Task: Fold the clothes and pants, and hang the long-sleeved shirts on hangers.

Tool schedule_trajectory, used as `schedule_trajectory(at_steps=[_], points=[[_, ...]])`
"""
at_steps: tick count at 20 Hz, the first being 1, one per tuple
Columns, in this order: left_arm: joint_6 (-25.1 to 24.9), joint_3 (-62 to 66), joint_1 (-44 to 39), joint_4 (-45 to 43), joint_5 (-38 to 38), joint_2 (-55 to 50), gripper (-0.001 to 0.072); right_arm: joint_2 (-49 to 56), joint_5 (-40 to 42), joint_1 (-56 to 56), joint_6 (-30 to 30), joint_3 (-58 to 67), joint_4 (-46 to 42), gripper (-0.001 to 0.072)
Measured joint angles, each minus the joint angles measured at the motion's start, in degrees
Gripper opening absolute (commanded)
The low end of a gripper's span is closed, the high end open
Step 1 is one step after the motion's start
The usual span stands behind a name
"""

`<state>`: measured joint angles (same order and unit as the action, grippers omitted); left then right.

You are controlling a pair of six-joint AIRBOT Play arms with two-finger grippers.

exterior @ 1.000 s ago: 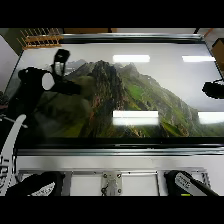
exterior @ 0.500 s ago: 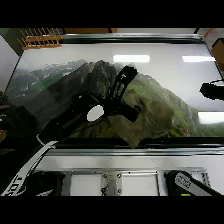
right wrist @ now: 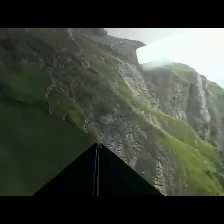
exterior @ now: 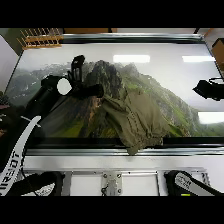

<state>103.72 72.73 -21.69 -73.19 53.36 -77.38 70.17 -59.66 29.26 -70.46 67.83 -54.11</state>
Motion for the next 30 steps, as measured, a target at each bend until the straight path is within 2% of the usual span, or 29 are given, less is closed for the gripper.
schedule_trajectory(at_steps=[3,6,7,8,9,10,13,18,19,20,21,22,23,24,27,30], points=[[-1.86,-5.20,4.59,7.93,-2.03,-4.57,0.0685,0.04,-2.29,-0.96,0.02,0.00,-0.83,0.0012],[-7.15,-7.74,6.29,19.15,-5.09,-10.49,0.0685,0.09,-3.87,-4.48,0.20,-0.44,-5.22,0.0016],[-9.05,-8.13,6.58,23.08,-6.05,-12.31,0.0684,0.20,-4.22,-5.92,0.20,-0.85,-6.40,0.0024],[-10.80,-8.41,6.75,26.75,-6.75,-13.88,0.0684,0.46,-4.35,-7.43,0.20,-1.38,-7.28,0.0072],[-12.68,-8.66,6.91,30.34,-7.41,-15.45,0.0684,0.92,-4.50,-8.68,0.20,-1.90,-7.91,0.0351],[-14.27,-8.79,6.99,33.27,-7.89,-16.68,0.0684,1.66,-4.52,-9.81,0.20,-2.47,-8.50,0.0709],[-17.90,-9.05,7.17,39.30,-9.09,-18.97,0.0684,5.42,-4.68,-12.44,0.22,-3.78,-8.98,0.0713],[-20.59,-9.16,5.81,42.75,-10.82,-20.04,0.0684,14.47,-4.66,-15.28,0.22,-4.46,-7.19,0.0713],[-20.87,-9.16,5.11,43.06,-11.58,-20.13,0.0684,16.09,-4.61,-15.80,0.20,-4.48,-6.69,0.0713],[-21.16,-9.16,4.37,43.23,-12.50,-20.15,0.0652,17.68,-4.52,-16.39,0.22,-4.52,-6.23,0.0713],[-21.33,-9.16,3.72,43.43,-13.35,-20.22,0.0464,19.06,-4.44,-17.00,0.20,-4.57,-5.88,0.0684],[-21.44,-9.16,3.15,43.56,-14.40,-20.26,0.0241,20.04,-4.42,-17.53,0.24,-4.57,-5.62,0.0408],[-21.57,-9.16,2.78,43.89,-15.06,-20.26,0.0040,20.81,-4.15,-17.99,0.44,-4.55,-5.40,0.0093],[-21.62,-9.16,2.56,44.26,-15.74,-20.26,0.0018,21.22,-3.98,-18.27,0.76,-4.50,-5.20,0.0013],[-21.77,-9.14,3.87,44.37,-16.81,-19.06,0.0016,20.24,-3.78,-18.47,1.51,-3.30,-5.73,0.0012],[-22.40,-6.05,7.45,42.36,-16.59,-13.68,0.0017,14.82,-4.68,-18.27,1.73,0.81,-7.52,0.0012]])
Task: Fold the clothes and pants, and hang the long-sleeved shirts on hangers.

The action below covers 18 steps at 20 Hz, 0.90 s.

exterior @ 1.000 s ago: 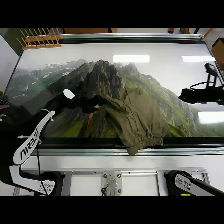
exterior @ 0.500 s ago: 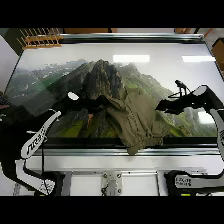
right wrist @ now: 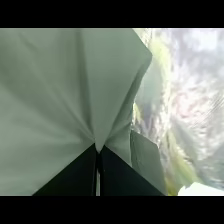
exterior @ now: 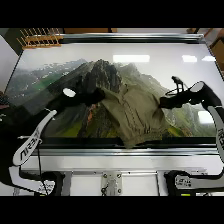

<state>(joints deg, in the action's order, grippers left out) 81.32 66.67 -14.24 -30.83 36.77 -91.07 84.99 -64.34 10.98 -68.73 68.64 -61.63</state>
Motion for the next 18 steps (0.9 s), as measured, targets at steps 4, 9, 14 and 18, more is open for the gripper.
schedule_trajectory(at_steps=[4,9,14,18], points=[[-2.27,11.63,4.59,-3.67,6.03,11.37,0.0018,-12.96,-3.17,-0.02,0.15,8.11,-0.37,0.0012],[-4.94,24.00,6.62,-5.27,11.67,26.88,0.0018,-32.61,-4.52,-0.02,-0.85,13.05,2.36,0.0012],[-5.27,27.47,6.99,-9.66,17.86,38.77,0.0018,-46.16,-9.42,-0.02,-5.97,13.97,2.25,0.0011],[0.37,26.12,7.02,-15.23,26.43,44.13,0.0018,-49.55,-19.76,-0.02,-14.53,13.33,-0.35,0.0011]])
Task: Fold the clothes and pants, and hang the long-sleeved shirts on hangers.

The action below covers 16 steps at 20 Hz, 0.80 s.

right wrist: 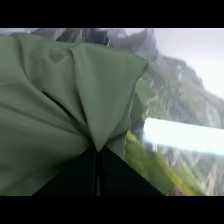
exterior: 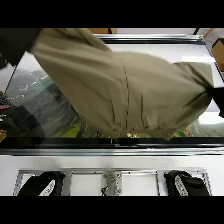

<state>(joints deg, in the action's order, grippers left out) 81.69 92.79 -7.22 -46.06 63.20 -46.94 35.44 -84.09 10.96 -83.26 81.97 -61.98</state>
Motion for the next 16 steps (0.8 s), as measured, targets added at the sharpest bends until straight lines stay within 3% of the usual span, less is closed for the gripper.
schedule_trajectory(at_steps=[4,7,10,14,15,16], points=[[5.44,-12.15,0.00,-4.72,6.25,0.26,0.0018,2.78,-8.02,-0.13,-7.26,-6.62,-1.51,0.0011],[6.34,-22.29,0.00,-5.84,6.10,-5.33,0.0018,8.79,-8.35,-1.95,-9.42,-14.36,-3.08,0.0011],[4.85,-25.59,0.02,-4.76,0.52,-15.69,0.0018,18.08,-2.32,-5.29,-9.64,-18.16,-6.16,0.0012],[1.99,-17.40,0.00,-1.92,-6.62,-31.10,0.0040,31.56,10.25,-7.58,-9.79,-17.18,-8.66,0.0026],[1.46,-14.19,0.00,-1.49,-8.15,-34.80,0.0359,34.40,13.84,-7.78,-9.79,-16.13,-9.07,0.0111],[1.29,-11.52,0.09,-1.46,-9.70,-37.70,0.0638,36.61,16.92,-7.89,-9.79,-15.04,-9.99,0.0335]])
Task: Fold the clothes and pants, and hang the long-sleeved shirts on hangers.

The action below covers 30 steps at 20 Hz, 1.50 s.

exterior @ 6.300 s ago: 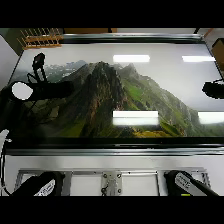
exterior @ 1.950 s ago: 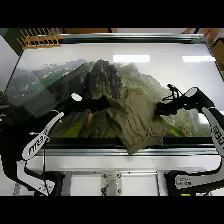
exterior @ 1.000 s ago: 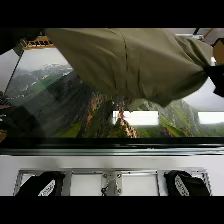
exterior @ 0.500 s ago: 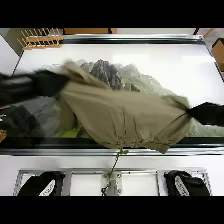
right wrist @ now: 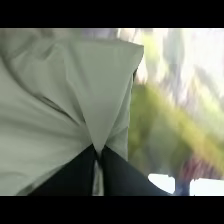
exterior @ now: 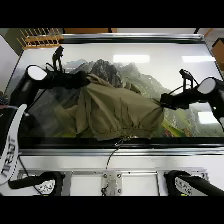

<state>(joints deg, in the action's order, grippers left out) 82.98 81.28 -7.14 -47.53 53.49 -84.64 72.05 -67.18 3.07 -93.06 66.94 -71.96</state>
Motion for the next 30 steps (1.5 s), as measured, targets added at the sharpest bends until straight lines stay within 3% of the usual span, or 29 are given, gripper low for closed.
schedule_trajectory(at_steps=[1,2,7,13,18,21,24,25,26,27,28,30], points=[[-0.11,2.60,0.22,0.13,-0.57,-2.64,0.0607,1.68,3.10,-0.02,0.00,1.16,-0.28,0.0561],[0.11,5.20,0.63,0.35,-0.83,-5.14,0.0607,2.91,5.95,0.00,0.00,2.49,-0.31,0.0600],[1.49,9.44,5.09,-0.44,6.32,-7.50,0.0606,0.81,10.80,1.81,0.42,6.27,-0.46,0.0599],[0.70,-15.34,2.86,-5.11,12.94,7.04,0.0606,-11.76,4.52,2.12,3.26,1.16,-0.04,0.0598],[1.16,-35.43,-7.52,-6.10,5.55,14.93,0.0606,-19.87,2.95,2.12,3.61,-4.98,0.26,0.0598],[2.60,-40.09,-12.04,-6.29,-1.27,14.84,0.0606,-21.97,2.38,2.12,3.69,-6.45,0.83,0.0599],[3.41,-40.39,-13.92,-6.43,-3.02,11.56,0.0605,-22.73,1.40,2.12,3.69,-7.02,1.05,0.0599],[3.56,-40.11,-14.25,-6.47,-2.99,10.36,0.0563,-22.88,1.07,2.12,3.69,-7.17,1.09,0.0599],[3.58,-39.74,-14.47,-6.43,-3.04,9.27,0.0297,-22.97,0.85,2.12,3.69,-7.41,1.18,0.0599],[3.80,-39.34,-14.62,-6.47,-3.23,8.28,0.0095,-23.04,0.55,2.12,3.69,-7.82,1.18,0.0600],[3.82,-38.97,-14.71,-6.45,-3.37,7.63,0.0019,-23.08,0.42,2.12,3.69,-8.61,1.20,0.0603],[4.02,-37.99,-14.86,-6.49,-3.30,6.73,0.0018,-23.08,0.07,2.14,3.69,-11.43,1.20,0.0605]])
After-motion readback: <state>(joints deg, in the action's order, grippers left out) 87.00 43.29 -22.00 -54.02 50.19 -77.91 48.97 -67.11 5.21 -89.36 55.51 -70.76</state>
